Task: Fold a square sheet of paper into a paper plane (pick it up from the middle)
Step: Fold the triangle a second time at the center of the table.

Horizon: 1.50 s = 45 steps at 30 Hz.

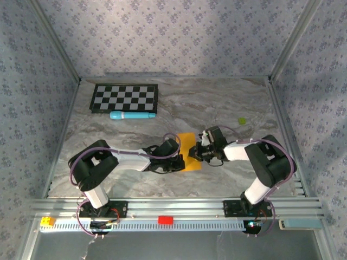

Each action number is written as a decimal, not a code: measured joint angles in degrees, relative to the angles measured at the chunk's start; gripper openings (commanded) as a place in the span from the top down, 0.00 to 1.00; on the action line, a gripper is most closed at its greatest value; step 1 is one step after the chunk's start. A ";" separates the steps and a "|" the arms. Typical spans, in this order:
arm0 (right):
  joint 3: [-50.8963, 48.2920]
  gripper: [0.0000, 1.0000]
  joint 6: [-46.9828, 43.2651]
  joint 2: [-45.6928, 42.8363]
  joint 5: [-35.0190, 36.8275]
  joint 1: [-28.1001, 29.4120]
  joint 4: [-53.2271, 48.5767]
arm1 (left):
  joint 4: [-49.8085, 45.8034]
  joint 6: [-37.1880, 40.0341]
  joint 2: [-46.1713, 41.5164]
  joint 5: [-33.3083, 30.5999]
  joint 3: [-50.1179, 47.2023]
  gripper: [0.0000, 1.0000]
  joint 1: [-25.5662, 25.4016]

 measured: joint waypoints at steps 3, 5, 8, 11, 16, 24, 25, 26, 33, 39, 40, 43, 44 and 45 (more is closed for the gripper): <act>0.26 0.91 -0.07 0.00 -0.04 -3.72 -0.33 | 0.00 0.00 0.00 0.00 0.00 1.00 0.00; 0.63 0.91 -0.26 0.00 0.39 -6.05 -0.85 | 0.00 0.00 0.00 0.00 0.00 1.00 0.00; 0.74 0.90 -0.22 -0.39 0.92 -7.98 -0.96 | 0.02 0.00 0.00 0.02 -0.02 1.00 0.00; 0.59 0.88 0.00 -3.17 1.27 -8.28 -1.55 | 0.07 -0.02 0.00 0.02 -0.04 1.00 0.00; 0.83 0.88 -0.13 -11.76 1.38 -5.18 -2.93 | 0.22 -0.02 0.00 0.02 -0.07 1.00 0.00; 1.25 0.92 -0.52 -6.32 0.57 -1.42 -3.76 | 0.26 -0.02 0.02 0.22 -0.07 1.00 0.00; 1.25 0.93 -0.63 -4.90 0.35 -1.42 -3.93 | 0.28 -0.02 0.04 0.22 -0.07 1.00 0.00; 1.27 0.94 -0.83 -3.61 0.39 -1.42 -4.28 | 0.37 -0.02 0.07 0.26 -0.07 1.00 0.00; 2.60 0.96 -2.14 0.07 0.26 -1.75 -6.54 | -0.15 0.24 0.04 0.83 0.28 1.00 0.02; 2.58 0.96 -2.12 0.04 0.28 -1.73 -6.45 | -6.78 1.88 -0.81 0.42 4.09 0.96 0.24; 2.58 0.96 -2.08 0.07 0.28 -1.73 -6.43 | -7.69 2.45 -0.81 0.46 5.57 0.96 0.46; 2.51 0.96 -1.92 0.04 0.42 -1.73 -6.05 | -8.33 3.41 -0.63 0.90 9.03 0.96 0.90; 2.51 0.96 -1.90 0.04 0.46 -1.73 -5.99 | -7.96 3.50 -0.31 1.11 9.86 0.96 1.07; 2.40 0.96 -1.84 0.07 0.48 -1.73 -5.81 | -7.67 3.63 0.20 1.33 10.49 0.96 1.27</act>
